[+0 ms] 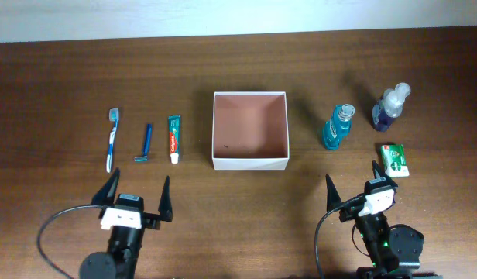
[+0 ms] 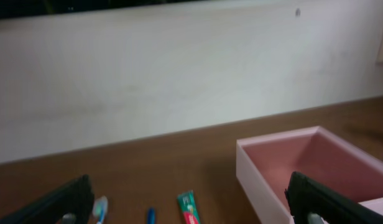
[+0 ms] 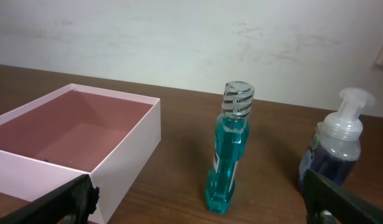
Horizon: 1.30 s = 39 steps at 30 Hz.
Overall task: Pack container
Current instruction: 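Move the left gripper over the Colgate toothpaste tube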
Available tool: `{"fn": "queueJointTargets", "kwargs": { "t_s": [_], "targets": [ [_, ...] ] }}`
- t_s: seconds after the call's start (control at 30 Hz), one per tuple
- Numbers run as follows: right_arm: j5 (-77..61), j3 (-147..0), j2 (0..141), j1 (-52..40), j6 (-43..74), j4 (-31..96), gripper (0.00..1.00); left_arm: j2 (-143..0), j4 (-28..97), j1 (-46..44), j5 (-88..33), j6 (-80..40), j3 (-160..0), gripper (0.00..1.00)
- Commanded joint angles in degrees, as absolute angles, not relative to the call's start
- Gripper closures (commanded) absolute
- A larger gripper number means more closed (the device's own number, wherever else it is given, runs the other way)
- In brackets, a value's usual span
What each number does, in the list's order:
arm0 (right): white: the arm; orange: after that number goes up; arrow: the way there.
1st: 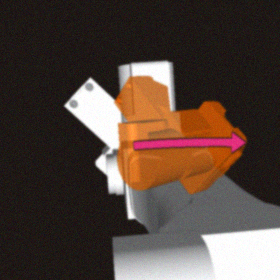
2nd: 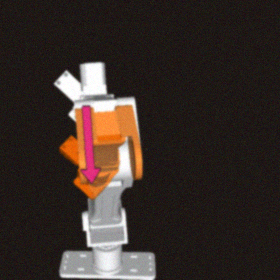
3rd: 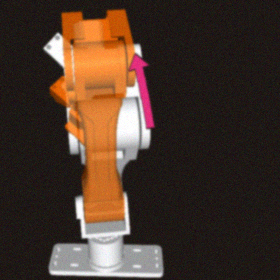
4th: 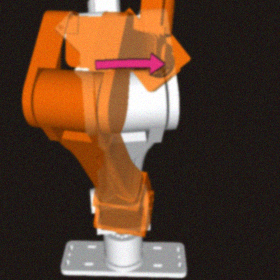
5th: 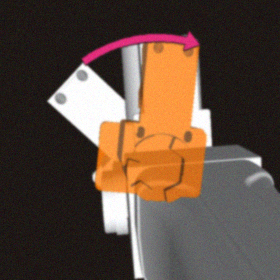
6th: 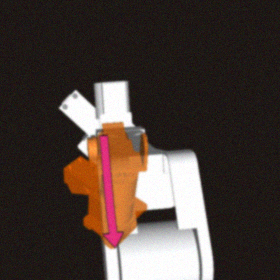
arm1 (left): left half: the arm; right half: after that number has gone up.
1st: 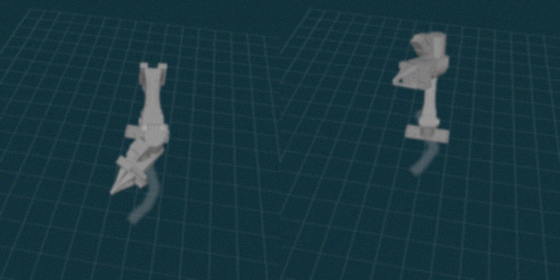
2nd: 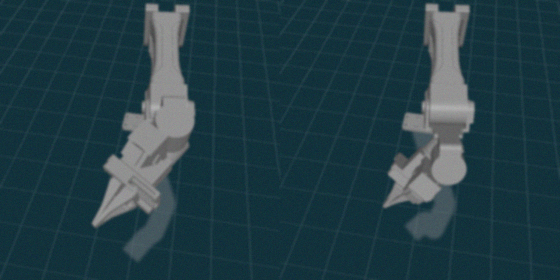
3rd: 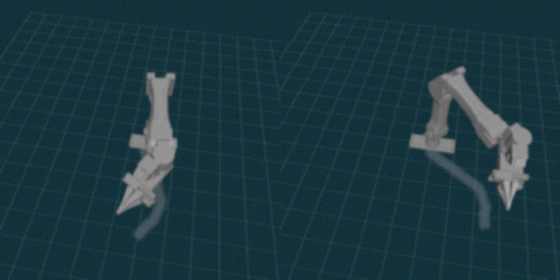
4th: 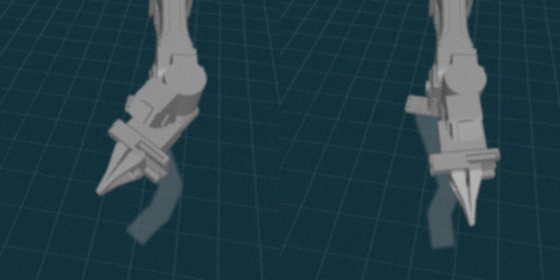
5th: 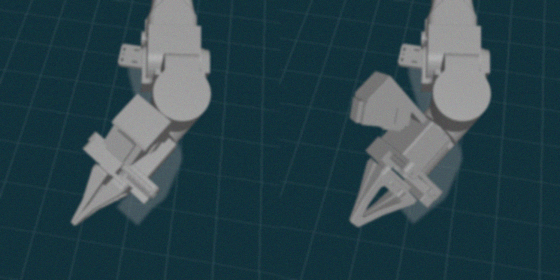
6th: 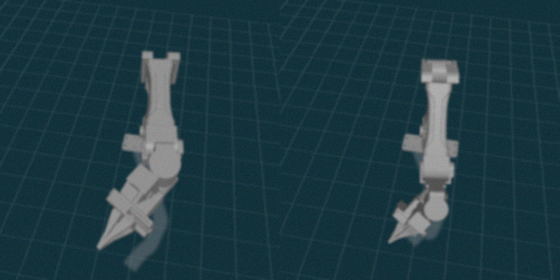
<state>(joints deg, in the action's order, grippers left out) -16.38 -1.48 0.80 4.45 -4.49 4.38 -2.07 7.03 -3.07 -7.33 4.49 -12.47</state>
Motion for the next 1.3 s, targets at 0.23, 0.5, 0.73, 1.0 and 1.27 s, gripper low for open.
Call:
{"fn": "queueJointTargets", "kwargs": {
  "t_s": [0.23,0.5,0.73,1.0,1.27],
  "targets": [
    [-15.9,-0.9,0.4,4.2,-4.3,4.3,0.02,-20.2,15.8,-2.8,-8.2,13.9,-36.1,0.01],
    [-15.9,-0.9,0.4,4.2,-4.3,4.3,0.02,-46.8,31.9,-2.8,-8.2,15.1,-61.0,0.01],
    [-15.9,-0.9,0.4,4.2,-4.3,4.3,0.02,-72.9,58.2,-2.8,-8.2,15.1,-89.9,0.01],
    [-15.9,-0.9,0.4,4.2,-4.3,4.3,0.02,-90.5,68.1,-2.8,-12.2,15.0,-102.3,0.01],
    [-15.9,-0.9,0.4,4.2,-4.3,4.3,0.01,-100.6,66.5,-2.7,-11.7,8.8,-102.3,0.0]
  ]
}}
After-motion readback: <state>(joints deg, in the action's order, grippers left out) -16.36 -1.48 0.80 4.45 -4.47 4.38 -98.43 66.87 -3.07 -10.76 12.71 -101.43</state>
